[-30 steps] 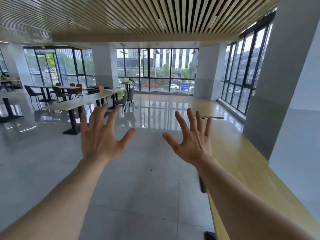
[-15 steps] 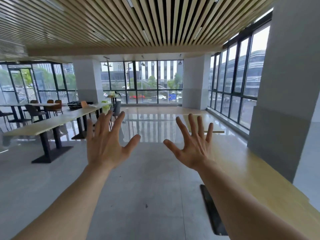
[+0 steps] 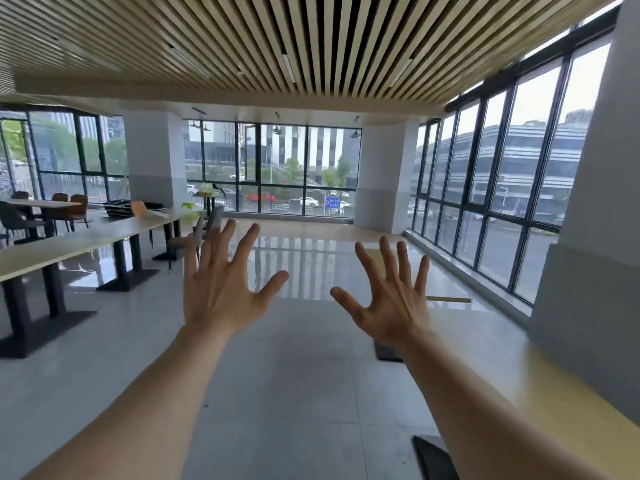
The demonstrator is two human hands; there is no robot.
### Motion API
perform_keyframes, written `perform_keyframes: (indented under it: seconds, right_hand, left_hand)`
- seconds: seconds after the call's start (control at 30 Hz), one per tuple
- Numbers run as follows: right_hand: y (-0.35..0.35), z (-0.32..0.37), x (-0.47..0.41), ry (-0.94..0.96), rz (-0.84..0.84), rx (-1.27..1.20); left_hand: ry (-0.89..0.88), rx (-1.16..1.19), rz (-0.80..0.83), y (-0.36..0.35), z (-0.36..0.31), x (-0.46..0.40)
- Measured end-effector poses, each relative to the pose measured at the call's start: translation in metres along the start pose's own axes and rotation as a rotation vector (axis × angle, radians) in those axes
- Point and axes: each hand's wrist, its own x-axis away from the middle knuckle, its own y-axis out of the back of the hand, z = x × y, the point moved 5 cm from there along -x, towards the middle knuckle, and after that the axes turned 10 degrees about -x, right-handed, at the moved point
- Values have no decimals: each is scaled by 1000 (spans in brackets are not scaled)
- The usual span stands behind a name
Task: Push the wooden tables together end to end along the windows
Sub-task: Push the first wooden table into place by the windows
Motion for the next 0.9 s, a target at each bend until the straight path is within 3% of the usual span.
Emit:
perform_keyframes:
  seconds: [0.33,0.73,0.9]
  right_hand:
    - [-151,-75,-275,-75,-47,48]
    - [-367,-277,-604,-128,-75,78]
    - [-449,-332,-747,-114,-47,70]
  left_hand:
    - [-74,81,0,-257,-7,-231]
    - [-104,139,83,-610,-101,-490]
    - [-113,118,63,-736,-120,-604]
